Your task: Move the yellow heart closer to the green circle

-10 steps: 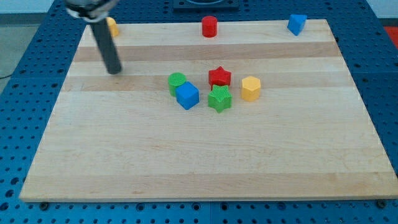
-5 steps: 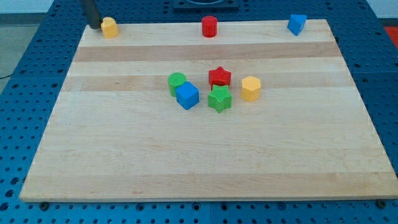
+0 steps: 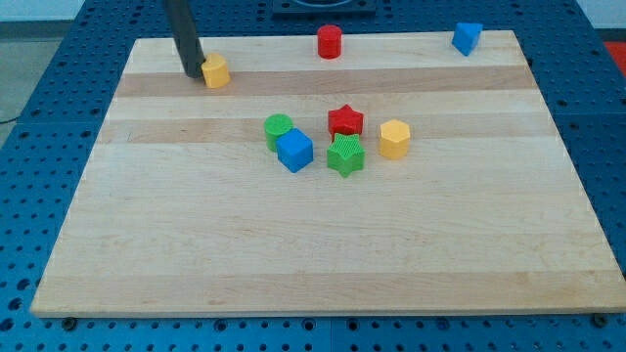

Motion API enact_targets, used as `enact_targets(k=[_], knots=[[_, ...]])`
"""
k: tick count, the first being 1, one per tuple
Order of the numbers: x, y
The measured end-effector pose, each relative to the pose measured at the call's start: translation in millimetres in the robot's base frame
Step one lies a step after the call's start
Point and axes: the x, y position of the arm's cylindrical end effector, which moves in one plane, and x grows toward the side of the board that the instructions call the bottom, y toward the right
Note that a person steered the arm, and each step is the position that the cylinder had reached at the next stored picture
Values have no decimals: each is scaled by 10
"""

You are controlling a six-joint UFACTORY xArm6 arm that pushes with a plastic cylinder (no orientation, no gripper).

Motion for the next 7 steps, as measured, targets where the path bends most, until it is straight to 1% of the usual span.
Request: enact_targets(k=[1,3,4,5,6,7], knots=[[-7,21],[-164,574],[-330,598],[-344,752],[-229,948],[-9,957]])
